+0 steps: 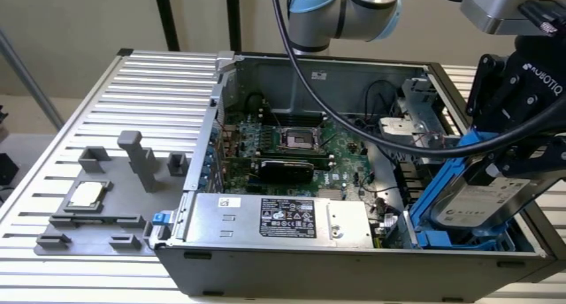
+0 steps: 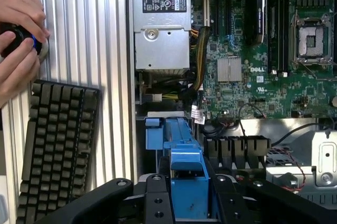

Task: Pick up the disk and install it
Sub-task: 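Insert the disk into the insertion slot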

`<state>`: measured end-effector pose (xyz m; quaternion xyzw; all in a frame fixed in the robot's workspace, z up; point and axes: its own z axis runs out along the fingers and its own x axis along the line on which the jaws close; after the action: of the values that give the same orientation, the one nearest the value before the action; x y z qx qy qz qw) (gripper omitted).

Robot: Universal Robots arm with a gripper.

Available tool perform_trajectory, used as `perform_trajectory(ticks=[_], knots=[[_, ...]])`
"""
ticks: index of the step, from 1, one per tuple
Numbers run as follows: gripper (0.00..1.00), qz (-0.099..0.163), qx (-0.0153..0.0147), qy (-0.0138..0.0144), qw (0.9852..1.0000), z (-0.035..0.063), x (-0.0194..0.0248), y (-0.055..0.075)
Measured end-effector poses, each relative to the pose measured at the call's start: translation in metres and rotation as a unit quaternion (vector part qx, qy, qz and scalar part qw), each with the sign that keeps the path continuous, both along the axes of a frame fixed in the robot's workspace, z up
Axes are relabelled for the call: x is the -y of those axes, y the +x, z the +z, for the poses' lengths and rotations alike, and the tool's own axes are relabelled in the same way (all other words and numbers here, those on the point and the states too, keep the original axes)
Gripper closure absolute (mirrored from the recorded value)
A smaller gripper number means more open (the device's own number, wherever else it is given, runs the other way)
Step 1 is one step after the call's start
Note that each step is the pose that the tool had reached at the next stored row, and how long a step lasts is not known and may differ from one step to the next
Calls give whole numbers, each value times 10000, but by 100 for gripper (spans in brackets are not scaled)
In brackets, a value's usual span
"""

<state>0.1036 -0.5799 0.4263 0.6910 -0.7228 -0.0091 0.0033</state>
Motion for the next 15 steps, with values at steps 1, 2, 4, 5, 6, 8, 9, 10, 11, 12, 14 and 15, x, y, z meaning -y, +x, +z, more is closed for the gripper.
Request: perform_trajectory(ticks=[1, 2, 4, 5, 6, 8, 9, 10, 11, 12, 14, 15], knots=[[67, 4, 0, 0, 10000, -5, -1, 0], [67, 8, 0, 0, 10000, -10, -2, -1], [67, 15, 0, 0, 10000, -22, -4, -1], [67, 18, 0, 0, 10000, -29, -6, -1], [67, 22, 0, 0, 10000, -36, -8, -1], [67, 32, 0, -1, 10000, -49, -14, -1], [67, 37, 0, -1, 10000, -57, -19, -1], [67, 43, 0, 0, 10000, -64, -25, -1], [67, 48, 0, -1, 10000, -70, -31, -1], [67, 55, 0, 0, 10000, -76, -36, -1], [67, 68, 0, 1, 10000, -91, -41, -1], [67, 76, 0, 1, 10000, -98, -42, -1]])
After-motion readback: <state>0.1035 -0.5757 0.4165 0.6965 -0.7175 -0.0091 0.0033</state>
